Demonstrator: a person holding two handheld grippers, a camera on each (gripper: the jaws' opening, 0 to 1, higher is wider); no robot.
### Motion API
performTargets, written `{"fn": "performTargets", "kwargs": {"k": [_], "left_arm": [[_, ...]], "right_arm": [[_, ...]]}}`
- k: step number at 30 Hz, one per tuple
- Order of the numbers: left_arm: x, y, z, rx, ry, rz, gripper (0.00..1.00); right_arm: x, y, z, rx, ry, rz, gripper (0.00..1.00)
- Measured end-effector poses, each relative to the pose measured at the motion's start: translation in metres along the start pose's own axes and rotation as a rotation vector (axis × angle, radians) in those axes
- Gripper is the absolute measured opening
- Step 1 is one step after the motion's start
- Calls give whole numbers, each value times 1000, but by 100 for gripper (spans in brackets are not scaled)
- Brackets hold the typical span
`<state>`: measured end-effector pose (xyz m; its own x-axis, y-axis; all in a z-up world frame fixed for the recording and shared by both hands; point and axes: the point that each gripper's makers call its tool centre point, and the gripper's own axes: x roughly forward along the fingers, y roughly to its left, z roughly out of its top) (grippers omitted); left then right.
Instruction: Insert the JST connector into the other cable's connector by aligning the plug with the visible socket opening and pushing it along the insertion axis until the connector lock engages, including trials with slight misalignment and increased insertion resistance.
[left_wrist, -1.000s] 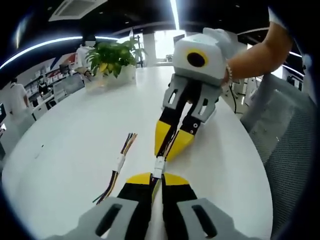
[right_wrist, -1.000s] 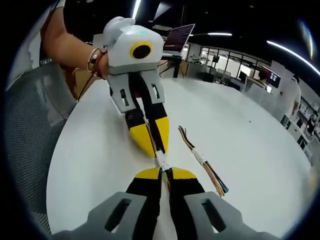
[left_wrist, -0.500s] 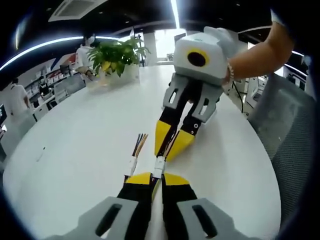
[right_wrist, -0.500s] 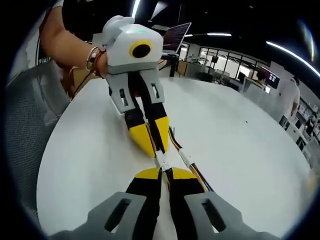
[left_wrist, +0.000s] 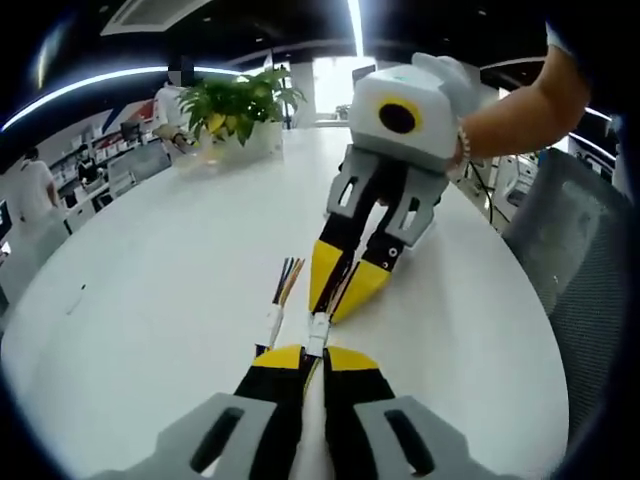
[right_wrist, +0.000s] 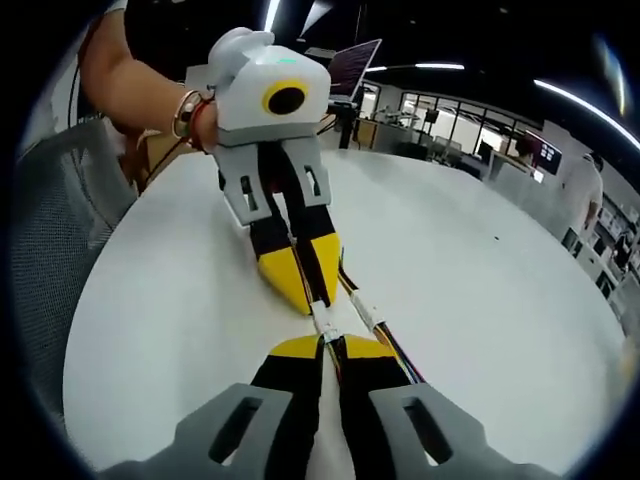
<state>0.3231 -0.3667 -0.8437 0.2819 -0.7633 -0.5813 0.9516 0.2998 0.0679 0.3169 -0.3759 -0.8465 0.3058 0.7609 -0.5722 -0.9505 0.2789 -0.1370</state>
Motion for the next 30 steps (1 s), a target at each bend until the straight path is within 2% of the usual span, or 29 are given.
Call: {"fn": "performTargets", "kwargs": {"k": [14, 16, 17, 20, 24, 27, 30], "left_arm": [[0, 0, -1, -9, -3, -6, 1], [0, 1, -2, -28, 1, -8, 1], [-1, 1, -4, -72, 9, -9, 1], [-1, 2, -3, -52, 9, -10, 1], [-1, 2, -4, -46, 14, -12, 2], [-1, 1, -3, -46, 14, -13, 1], [-1, 1, -3, -44, 16, -13, 1]], "right_arm": [[2, 0, 0, 17, 2, 7, 4], [2, 0, -1, 22, 6, 10, 4], [2, 0, -1, 20, 6, 11, 4], [2, 0, -1, 26, 9, 11, 4], [1, -2, -2, 119, 2, 22, 4], [1, 0, -2, 61, 12, 24, 4], [2, -1, -2, 59, 21, 25, 5]]}}
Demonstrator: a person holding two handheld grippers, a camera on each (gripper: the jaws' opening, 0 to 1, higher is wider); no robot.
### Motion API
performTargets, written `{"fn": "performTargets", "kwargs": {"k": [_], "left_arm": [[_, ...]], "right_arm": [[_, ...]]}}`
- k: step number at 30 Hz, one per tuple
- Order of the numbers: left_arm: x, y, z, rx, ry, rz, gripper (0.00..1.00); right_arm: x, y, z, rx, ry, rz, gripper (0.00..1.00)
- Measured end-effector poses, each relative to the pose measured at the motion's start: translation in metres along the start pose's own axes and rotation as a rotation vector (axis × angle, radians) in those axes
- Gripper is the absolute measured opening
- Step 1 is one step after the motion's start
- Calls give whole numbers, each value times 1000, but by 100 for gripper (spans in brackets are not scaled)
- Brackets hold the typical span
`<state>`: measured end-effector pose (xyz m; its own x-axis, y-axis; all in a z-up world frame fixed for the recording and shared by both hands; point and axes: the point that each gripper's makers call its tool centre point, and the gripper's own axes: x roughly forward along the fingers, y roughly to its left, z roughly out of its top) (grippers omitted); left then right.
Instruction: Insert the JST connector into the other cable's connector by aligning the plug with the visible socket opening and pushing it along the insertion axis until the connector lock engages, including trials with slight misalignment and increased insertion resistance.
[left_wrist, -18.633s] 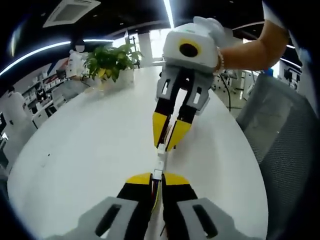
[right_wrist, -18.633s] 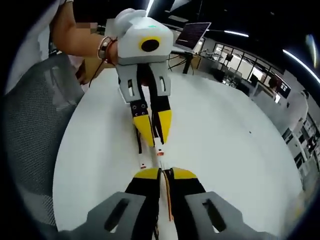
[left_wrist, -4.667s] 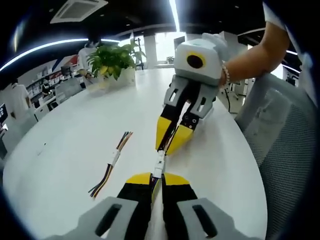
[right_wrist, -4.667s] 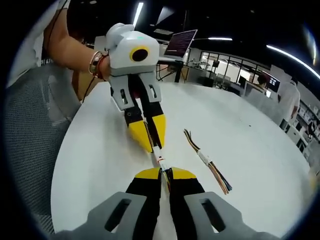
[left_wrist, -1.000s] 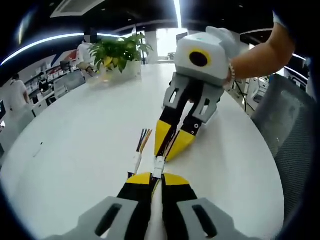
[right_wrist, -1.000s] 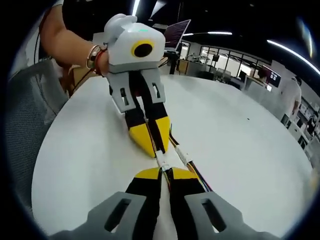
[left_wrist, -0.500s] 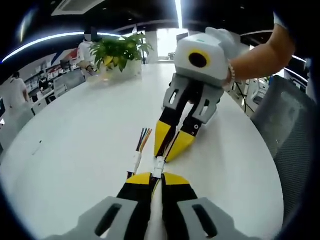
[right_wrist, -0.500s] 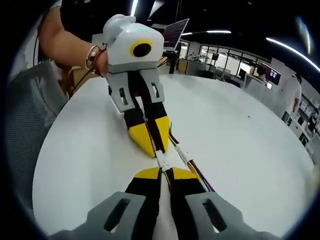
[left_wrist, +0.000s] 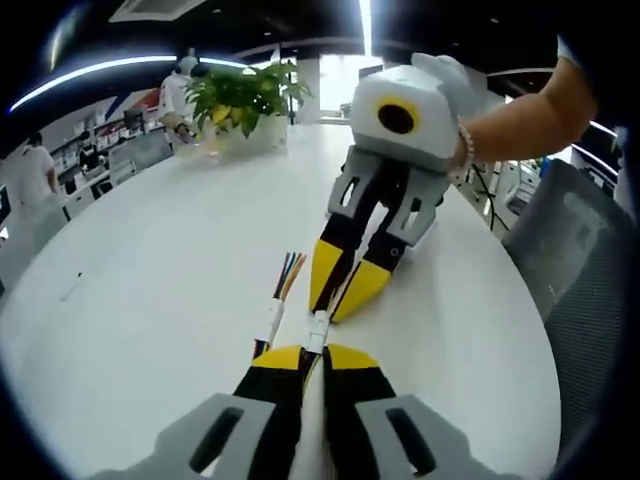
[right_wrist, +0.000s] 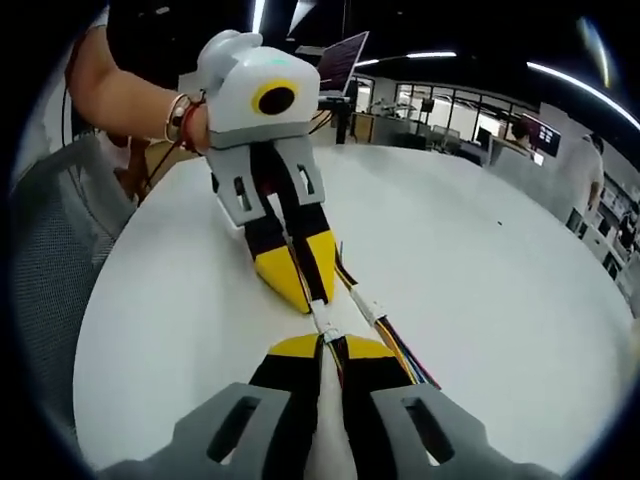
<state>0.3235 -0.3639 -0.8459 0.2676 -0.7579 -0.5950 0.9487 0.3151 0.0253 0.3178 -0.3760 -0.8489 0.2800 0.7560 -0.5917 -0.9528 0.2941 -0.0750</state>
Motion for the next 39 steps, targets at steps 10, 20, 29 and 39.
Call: {"fn": "performTargets", "kwargs": {"k": [10, 20, 29, 39], "left_arm": [[0, 1, 0, -20, 1, 7, 2], [1, 3, 0, -57, 14, 25, 15], [-7, -1, 2, -82, 20, 28, 22], [-25, 4, 22, -86, -59, 101, 41]], "right_arm": [[0, 0, 0, -2, 10, -3, 5], [1, -5, 1, -9, 44, -29, 10], [-2, -6, 1, -69, 103, -55, 17], [-20, -13, 15, -15, 63, -116, 32]]}}
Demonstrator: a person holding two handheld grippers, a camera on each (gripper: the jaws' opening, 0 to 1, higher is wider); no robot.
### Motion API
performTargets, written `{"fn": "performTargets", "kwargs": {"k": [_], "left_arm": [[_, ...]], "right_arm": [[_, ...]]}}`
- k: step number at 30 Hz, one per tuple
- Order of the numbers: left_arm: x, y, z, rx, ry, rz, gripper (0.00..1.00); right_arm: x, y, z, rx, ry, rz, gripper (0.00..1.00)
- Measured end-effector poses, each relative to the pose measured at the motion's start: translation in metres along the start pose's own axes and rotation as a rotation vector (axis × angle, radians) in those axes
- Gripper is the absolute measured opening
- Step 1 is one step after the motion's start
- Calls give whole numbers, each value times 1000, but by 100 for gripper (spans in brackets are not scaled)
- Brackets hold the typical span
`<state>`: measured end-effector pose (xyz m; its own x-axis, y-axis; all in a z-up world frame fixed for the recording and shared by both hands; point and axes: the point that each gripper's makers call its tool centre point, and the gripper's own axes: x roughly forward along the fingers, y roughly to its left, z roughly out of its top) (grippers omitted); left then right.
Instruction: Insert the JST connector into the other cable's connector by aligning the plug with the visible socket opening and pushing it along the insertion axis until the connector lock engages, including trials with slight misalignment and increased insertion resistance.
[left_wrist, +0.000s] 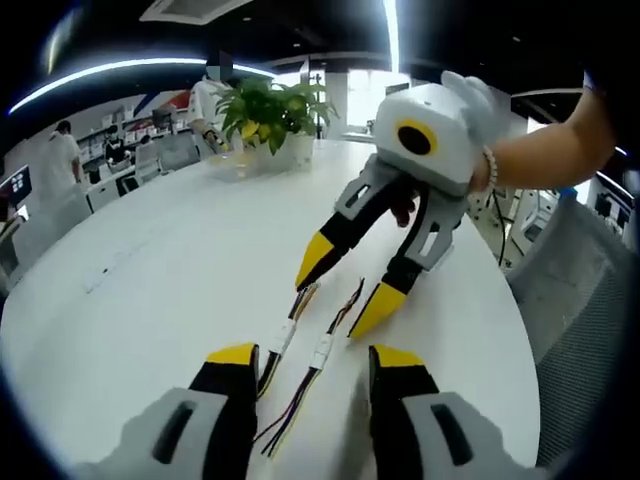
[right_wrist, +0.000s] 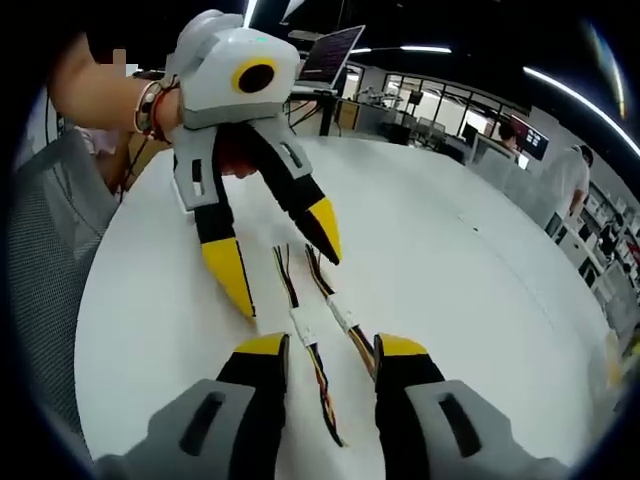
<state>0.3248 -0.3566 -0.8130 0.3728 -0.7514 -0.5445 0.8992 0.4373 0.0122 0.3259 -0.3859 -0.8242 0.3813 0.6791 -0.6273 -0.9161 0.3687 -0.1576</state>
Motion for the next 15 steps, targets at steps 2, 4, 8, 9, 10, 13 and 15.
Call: {"fn": "performTargets", "kwargs": {"k": [2, 4, 8, 9, 10, 13, 15], "left_arm": [[-3, -3, 0, 7, -1, -3, 42], [-7, -5, 0, -4, -4, 4, 48], [-18, -8, 0, -24, -20, 12, 56], [-21, -8, 0, -25, -26, 17, 55], [-25, -8, 2, -36, -38, 25, 55], [-34, -7, 6, -60, -63, 44, 59], [-42, -6, 9, -69, -79, 69, 62]], "right_arm": [[-5, 2, 0, 23, -6, 5, 33], [-9, 4, -1, 48, -2, 6, 37], [-18, 5, -3, 79, 6, -7, 48], [-22, 6, -3, 94, 3, -11, 49], [-24, 6, -2, 103, -1, -16, 50], [-31, 7, -1, 123, -3, -27, 55], [-36, 7, 2, 129, -13, -45, 56]]}}
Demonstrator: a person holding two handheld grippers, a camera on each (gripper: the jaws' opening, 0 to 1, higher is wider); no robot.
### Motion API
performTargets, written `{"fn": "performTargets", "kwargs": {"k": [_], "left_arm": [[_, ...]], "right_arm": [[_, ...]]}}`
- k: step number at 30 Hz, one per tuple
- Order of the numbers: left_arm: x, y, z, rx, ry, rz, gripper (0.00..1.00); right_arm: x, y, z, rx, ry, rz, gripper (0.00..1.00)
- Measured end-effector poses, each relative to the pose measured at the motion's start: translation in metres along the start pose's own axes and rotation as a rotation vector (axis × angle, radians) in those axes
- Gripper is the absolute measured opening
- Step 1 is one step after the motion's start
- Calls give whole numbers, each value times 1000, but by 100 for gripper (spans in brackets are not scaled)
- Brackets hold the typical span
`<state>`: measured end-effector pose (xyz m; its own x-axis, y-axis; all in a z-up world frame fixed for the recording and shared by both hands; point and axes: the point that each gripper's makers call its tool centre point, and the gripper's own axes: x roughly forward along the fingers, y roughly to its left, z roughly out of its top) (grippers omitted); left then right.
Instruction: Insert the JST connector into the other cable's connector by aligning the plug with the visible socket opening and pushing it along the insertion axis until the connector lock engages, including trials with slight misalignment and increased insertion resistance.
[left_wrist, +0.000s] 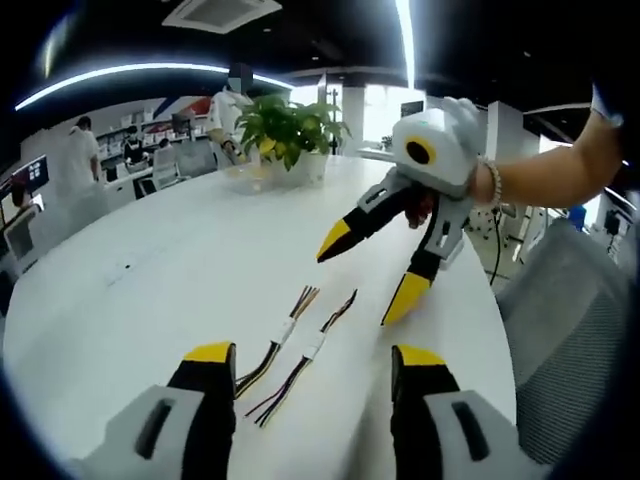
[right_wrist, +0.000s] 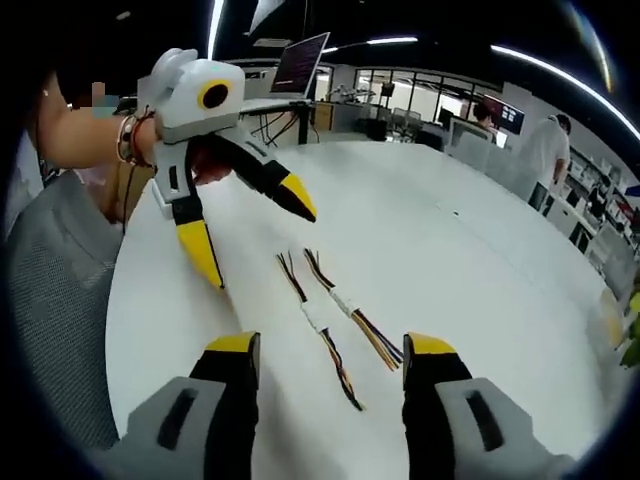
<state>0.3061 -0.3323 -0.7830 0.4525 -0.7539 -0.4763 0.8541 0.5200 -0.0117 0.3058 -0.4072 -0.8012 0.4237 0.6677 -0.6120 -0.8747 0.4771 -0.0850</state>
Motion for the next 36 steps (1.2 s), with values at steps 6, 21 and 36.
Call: {"fn": "performTargets", "kwargs": {"k": [6, 21, 36], "left_arm": [[-18, -1, 1, -7, -14, 39, 66], [-54, -24, -4, 14, -31, 62, 79], [-109, -47, -36, -14, 19, 72, 83]], "right_arm": [[-13, 8, 7, 59, -42, -15, 61], [-48, 20, 1, 111, -82, -82, 68], [-81, 43, -22, 144, -85, -122, 73]]}}
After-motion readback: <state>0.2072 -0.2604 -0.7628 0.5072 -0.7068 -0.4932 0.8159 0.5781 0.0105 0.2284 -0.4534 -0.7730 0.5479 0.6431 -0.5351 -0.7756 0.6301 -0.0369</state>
